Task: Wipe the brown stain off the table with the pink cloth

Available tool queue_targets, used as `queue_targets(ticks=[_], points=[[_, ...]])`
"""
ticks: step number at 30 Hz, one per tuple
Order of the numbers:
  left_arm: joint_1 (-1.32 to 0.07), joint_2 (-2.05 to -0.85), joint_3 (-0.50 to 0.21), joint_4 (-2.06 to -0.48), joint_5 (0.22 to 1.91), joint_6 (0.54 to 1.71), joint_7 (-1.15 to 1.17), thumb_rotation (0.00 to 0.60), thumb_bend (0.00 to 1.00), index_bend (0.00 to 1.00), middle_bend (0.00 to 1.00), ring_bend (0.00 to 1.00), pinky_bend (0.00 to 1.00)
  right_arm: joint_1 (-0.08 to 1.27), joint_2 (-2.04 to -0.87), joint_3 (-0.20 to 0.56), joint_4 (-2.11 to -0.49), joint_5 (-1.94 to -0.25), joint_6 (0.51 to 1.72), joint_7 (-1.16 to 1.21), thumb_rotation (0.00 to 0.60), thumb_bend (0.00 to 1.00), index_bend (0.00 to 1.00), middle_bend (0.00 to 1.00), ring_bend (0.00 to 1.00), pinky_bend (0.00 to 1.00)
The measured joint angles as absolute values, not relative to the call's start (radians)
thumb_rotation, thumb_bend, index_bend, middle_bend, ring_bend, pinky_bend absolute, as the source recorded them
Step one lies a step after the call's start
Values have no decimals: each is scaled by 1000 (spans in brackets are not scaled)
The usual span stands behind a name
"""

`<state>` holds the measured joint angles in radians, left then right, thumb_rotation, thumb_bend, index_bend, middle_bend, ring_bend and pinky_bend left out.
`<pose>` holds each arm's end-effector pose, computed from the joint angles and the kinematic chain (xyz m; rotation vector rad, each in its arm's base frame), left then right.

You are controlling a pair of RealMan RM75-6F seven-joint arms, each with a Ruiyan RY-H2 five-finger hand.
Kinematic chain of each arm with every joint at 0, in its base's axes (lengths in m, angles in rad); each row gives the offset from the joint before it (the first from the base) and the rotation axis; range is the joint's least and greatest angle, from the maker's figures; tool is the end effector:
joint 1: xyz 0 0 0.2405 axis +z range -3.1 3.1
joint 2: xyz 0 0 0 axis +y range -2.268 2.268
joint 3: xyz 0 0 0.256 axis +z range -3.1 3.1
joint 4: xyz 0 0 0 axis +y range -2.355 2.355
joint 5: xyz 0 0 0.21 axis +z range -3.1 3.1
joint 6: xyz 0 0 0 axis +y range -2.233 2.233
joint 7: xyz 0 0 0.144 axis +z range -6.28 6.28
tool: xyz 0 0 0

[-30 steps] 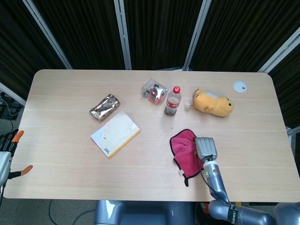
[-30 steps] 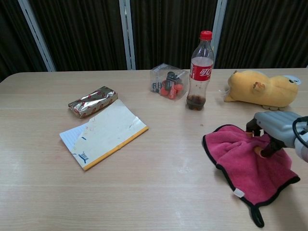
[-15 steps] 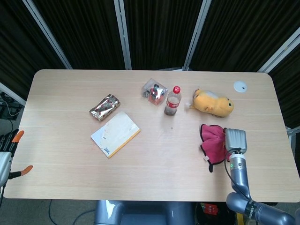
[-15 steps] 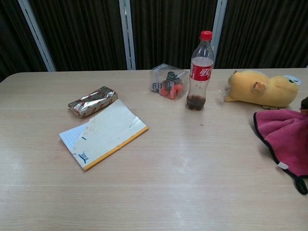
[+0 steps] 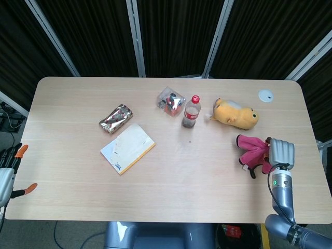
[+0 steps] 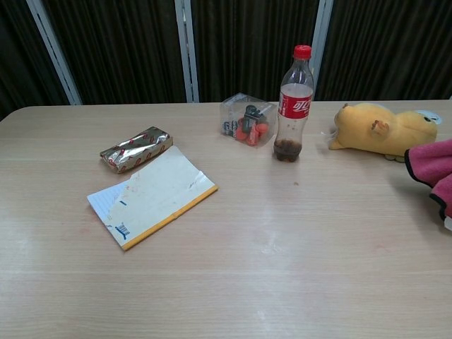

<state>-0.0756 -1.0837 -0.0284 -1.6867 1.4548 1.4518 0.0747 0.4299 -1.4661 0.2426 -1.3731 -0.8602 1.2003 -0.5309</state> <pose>-0.3100 0.1723 0.1583 -1.3890 -0.9423 -0.8175 -0.3102 -0.3143 0.0744 1.2712 -0.9449 0.5267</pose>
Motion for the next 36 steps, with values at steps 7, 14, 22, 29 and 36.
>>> queue_targets(ticks=[7, 14, 22, 29, 36], points=[[-75, -1086, -29, -1685, 1453, 1454, 79, 600, 0, 0, 0, 0, 0, 425, -1485, 230, -1409, -893, 1222, -519, 600, 546, 734, 593, 510, 749], [-76, -1083, -29, -1683, 1453, 1452, 69, 600, 0, 0, 0, 0, 0, 425, -1493, 208, -1438, -896, 1205, -528, 600, 296, 595, 461, 370, 700], [-73, -1085, -30, -1681, 1461, 1464, 65, 600, 0, 0, 0, 0, 0, 429, -1456, 197, -1556, -854, 1179, -572, 600, 19, 91, 0, 0, 284], [-71, -1084, -30, -1679, 1460, 1465, 58, 600, 0, 0, 0, 0, 0, 426, -1384, 188, -1676, -835, 1215, -625, 600, 0, 22, 0, 0, 248], [-69, -1083, -29, -1682, 1466, 1470, 56, 600, 0, 0, 0, 0, 0, 387, -1278, 157, -1780, -889, 1266, -608, 600, 0, 24, 0, 0, 248]])
